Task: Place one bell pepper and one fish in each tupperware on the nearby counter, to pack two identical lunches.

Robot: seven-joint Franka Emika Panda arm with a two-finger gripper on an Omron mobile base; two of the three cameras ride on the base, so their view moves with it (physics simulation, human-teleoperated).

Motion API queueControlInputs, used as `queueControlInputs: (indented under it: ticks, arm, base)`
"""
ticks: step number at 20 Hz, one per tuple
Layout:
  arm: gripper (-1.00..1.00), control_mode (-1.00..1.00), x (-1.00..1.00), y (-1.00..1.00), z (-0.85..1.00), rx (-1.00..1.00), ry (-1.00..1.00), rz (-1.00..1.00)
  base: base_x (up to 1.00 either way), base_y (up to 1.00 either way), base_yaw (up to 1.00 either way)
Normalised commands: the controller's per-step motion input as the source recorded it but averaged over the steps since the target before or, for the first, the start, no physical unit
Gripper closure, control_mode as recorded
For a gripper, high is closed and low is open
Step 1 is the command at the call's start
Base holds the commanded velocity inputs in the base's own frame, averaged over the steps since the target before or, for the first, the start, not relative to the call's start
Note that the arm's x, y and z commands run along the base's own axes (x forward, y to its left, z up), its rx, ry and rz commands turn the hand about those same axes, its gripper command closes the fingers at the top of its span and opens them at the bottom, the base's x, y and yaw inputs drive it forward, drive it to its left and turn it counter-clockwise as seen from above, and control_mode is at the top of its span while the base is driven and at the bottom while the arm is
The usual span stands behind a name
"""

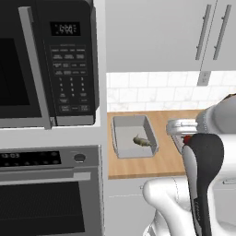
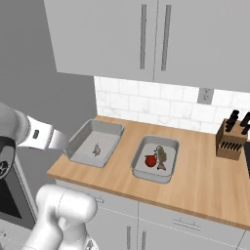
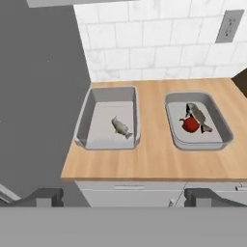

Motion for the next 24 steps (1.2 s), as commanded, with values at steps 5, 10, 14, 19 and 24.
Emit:
queueControlInputs:
  ticks: [5, 10, 14, 19, 24]
  arm:
    - [-1.0, 1.0, -0.04, 0.02, 0.01, -0.03, 0.0, -0.05]
    - [-1.0, 1.0, 0.0, 0.0, 0.0, 0.0, 0.0, 0.0]
    - [-1.0, 1.0, 0.0, 0.0, 0.0, 0.0, 0.0, 0.0]
    - [-1.0, 1.0, 0.0, 0.0, 0.0, 0.0, 0.0, 0.0]
    - [-1.0, 1.0, 0.0, 0.0, 0.0, 0.0, 0.0, 0.0]
  base:
    - [-0.11, -0.03, 0.0]
    - [-0.97, -0.08, 0.0]
    - [-1.0, 0.13, 0.07]
    - [-1.0, 0.75, 0.05]
    - [-1.0, 1.0, 0.0]
